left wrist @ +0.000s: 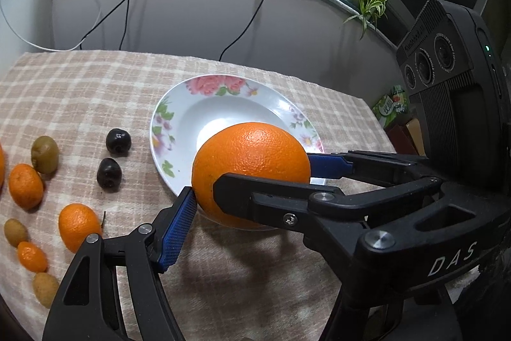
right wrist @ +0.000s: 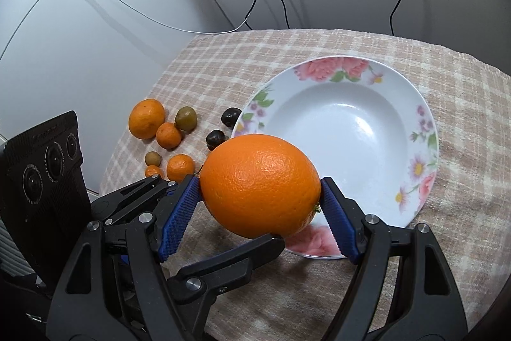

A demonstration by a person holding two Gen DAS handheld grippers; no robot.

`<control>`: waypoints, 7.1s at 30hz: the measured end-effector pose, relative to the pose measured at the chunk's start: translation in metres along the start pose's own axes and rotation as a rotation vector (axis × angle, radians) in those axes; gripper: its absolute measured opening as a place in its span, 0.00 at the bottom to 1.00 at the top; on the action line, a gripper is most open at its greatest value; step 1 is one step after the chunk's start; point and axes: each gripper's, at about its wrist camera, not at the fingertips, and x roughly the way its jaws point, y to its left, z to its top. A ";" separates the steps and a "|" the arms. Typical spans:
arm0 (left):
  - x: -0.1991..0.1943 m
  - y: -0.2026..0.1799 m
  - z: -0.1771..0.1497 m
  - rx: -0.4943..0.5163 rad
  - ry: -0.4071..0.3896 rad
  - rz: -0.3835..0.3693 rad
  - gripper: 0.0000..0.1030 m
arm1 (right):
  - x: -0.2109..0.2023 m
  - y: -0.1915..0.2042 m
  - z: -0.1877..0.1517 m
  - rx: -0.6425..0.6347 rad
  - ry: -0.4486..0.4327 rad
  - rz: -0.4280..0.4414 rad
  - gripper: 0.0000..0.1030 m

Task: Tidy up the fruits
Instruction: 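Carry the large orange with the right gripper over the white plate, then lower the orange onto the plate and open the right gripper, then move the right tool back to the second large orange, then close the right gripper around the second large orange and lift it, then carry the second orange with the right gripper over the plate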

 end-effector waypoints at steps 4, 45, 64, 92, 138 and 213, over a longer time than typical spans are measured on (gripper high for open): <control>0.001 -0.001 0.001 0.004 0.001 0.005 0.68 | 0.000 0.002 0.000 -0.006 0.001 -0.009 0.77; -0.028 0.014 -0.005 0.000 -0.068 0.083 0.69 | -0.021 0.011 0.010 -0.015 -0.107 -0.118 0.87; -0.061 0.073 -0.013 -0.100 -0.118 0.168 0.69 | 0.003 0.054 0.030 -0.088 -0.092 -0.084 0.87; -0.110 0.182 -0.031 -0.300 -0.182 0.347 0.68 | 0.095 0.143 0.059 -0.266 0.027 0.006 0.87; -0.091 0.230 -0.015 -0.361 -0.156 0.261 0.68 | 0.204 0.209 0.074 -0.317 0.222 0.129 0.74; -0.006 -0.004 0.004 0.009 -0.050 0.072 0.67 | -0.002 0.011 0.007 -0.047 -0.013 -0.041 0.72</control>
